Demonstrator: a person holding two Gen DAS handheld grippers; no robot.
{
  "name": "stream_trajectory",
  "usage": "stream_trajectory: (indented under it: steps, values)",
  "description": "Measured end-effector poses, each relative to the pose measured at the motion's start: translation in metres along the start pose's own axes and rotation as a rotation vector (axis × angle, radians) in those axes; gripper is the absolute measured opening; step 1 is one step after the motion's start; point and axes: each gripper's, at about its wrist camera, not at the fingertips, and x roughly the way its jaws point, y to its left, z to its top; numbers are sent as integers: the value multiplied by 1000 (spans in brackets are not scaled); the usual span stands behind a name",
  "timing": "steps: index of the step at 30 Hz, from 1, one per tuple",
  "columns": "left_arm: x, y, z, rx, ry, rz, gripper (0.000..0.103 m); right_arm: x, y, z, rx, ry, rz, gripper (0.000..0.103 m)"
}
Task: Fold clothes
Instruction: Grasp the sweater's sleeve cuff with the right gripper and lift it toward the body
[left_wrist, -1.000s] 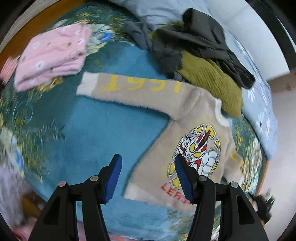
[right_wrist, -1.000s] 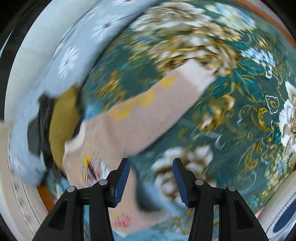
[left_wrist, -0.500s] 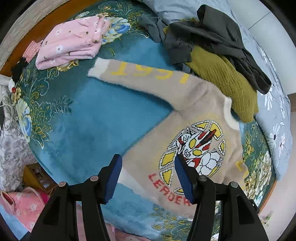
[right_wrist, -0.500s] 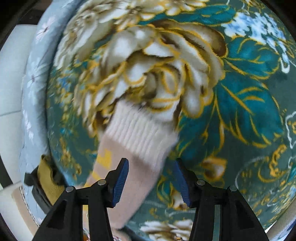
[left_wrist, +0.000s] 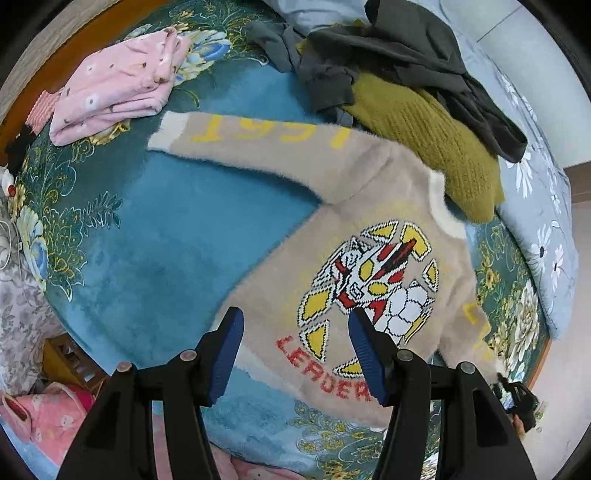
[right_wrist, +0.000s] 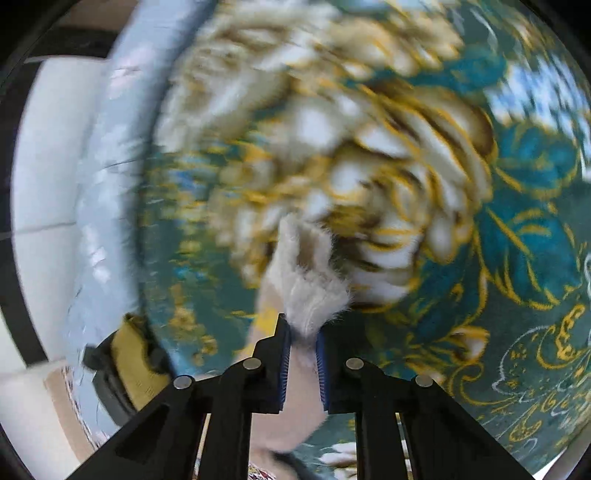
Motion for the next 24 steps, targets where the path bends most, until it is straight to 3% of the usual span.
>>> stream_trajectory:
  steps: [7, 13, 17, 24]
  values:
    - [-11, 48, 3, -39, -41, -32, 60, -58, 93, -45, -293, -81, 114, 14]
    - [-24, 83, 16, 47, -151, -12, 60, -67, 192, -144, -564, -40, 184, 14]
    - [-23, 104, 33, 50, -202, -21, 60, -50, 247, -221, -722, 28, 170, 14]
    - [7, 142, 53, -41, -157, -39, 60, 8, 292, -330, -891, 137, 49, 14]
